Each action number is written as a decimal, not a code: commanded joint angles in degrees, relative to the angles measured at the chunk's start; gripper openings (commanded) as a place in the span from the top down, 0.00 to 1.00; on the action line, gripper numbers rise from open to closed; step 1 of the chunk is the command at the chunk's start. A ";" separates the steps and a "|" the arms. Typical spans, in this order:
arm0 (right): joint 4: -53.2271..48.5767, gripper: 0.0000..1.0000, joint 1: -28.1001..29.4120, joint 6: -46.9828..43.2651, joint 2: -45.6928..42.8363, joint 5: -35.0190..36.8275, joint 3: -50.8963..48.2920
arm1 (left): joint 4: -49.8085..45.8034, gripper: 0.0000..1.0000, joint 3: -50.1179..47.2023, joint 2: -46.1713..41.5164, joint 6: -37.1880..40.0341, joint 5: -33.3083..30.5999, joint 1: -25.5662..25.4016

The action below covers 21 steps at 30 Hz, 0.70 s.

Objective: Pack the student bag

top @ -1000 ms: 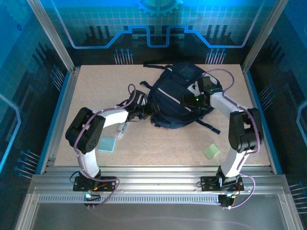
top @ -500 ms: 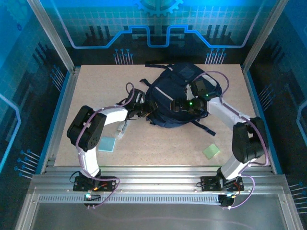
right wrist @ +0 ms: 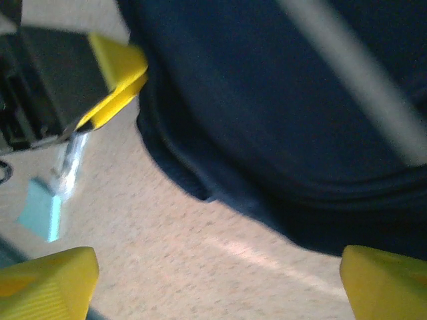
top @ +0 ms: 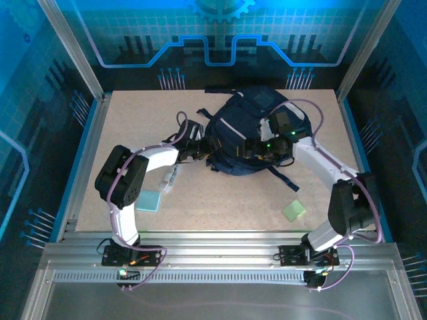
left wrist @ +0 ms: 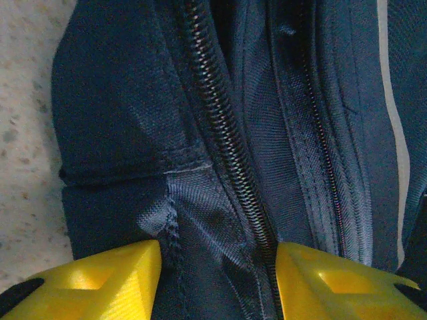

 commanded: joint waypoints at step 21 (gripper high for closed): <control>8.66 0.57 -12.27 0.68 18.42 6.19 10.96 | -14.83 0.45 6.71 -7.51 14.27 0.73 -7.10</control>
